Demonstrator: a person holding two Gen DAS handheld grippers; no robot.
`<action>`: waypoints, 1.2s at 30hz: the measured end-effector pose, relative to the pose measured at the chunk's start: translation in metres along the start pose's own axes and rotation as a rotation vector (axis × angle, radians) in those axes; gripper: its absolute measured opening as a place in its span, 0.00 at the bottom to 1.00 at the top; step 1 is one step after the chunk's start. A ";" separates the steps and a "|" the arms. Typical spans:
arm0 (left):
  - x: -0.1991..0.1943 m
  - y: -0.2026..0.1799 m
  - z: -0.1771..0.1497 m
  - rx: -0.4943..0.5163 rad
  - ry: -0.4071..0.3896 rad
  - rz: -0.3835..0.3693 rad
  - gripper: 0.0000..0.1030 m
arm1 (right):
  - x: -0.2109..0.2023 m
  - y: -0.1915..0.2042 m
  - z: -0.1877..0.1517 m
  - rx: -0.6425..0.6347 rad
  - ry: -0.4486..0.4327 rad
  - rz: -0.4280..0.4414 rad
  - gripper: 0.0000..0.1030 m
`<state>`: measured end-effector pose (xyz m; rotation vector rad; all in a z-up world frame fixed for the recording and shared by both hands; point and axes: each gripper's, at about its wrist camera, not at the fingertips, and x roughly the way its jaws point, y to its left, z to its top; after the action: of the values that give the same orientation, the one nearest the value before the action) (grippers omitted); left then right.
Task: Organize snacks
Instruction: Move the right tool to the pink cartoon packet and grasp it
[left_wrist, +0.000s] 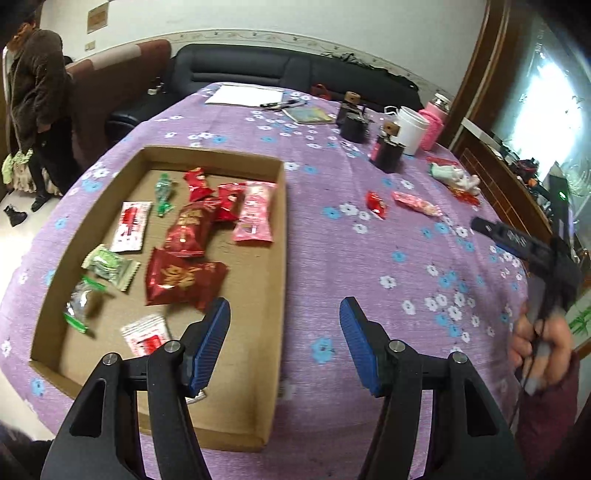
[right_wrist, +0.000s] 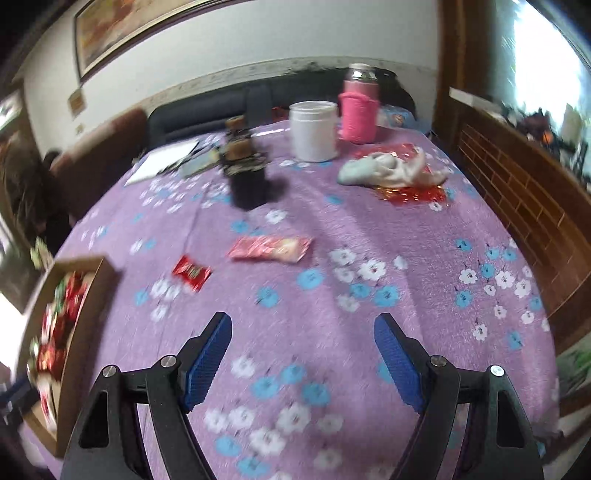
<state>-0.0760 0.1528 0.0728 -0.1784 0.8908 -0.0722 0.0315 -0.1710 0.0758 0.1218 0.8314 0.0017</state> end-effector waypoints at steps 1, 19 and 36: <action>0.001 -0.002 0.000 0.005 0.001 -0.009 0.59 | 0.004 -0.002 0.003 0.011 -0.005 0.012 0.79; -0.025 0.023 0.023 0.022 -0.103 0.124 0.59 | 0.066 0.076 0.042 -0.090 0.112 0.196 0.65; 0.002 0.040 0.006 -0.186 0.004 -0.006 0.63 | 0.037 0.094 -0.001 -0.013 0.222 0.499 0.67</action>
<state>-0.0707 0.1922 0.0678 -0.3545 0.9005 0.0054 0.0596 -0.0755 0.0583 0.3185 1.0040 0.4969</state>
